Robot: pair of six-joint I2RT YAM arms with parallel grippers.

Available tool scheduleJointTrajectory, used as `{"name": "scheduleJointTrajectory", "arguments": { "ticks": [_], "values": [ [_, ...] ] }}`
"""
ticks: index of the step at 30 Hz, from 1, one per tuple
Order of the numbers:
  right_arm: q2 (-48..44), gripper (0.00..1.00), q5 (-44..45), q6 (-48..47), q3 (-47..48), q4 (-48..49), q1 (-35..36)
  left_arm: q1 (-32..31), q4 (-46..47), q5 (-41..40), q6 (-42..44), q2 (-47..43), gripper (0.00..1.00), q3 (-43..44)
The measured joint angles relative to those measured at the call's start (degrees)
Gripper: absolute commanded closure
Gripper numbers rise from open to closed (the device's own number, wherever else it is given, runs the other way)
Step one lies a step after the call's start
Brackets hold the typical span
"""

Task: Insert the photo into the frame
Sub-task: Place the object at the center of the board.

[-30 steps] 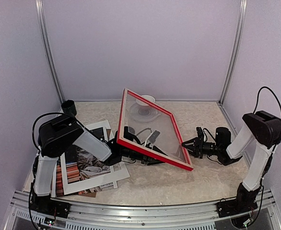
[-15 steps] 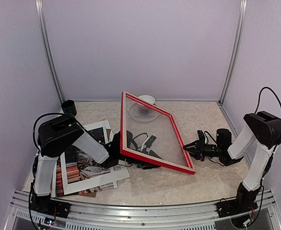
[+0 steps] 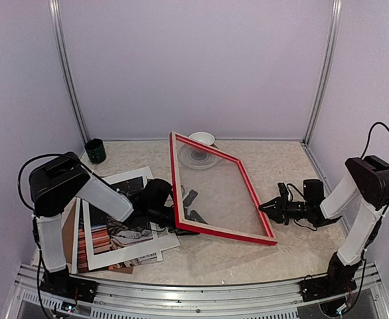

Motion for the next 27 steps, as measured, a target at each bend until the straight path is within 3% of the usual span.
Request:
{"name": "scheduleJointTrajectory", "arguments": {
  "ticks": [14,21,27],
  "values": [
    [-11.37,0.87,4.96,-11.74,1.36,-20.92,-0.15,2.14,-14.93,-11.50,4.02,-9.27,0.26,-2.80],
    [-19.39,0.87,10.69,-16.41,1.07,-30.40,-5.29,4.07,-17.79,-15.45,4.15,-11.43,0.26,-3.72],
    [-20.72,0.86,14.32,-20.44,0.68,-34.99,-9.92,4.48,-18.23,-17.75,4.26,-11.78,0.26,-3.72]
  ]
}}
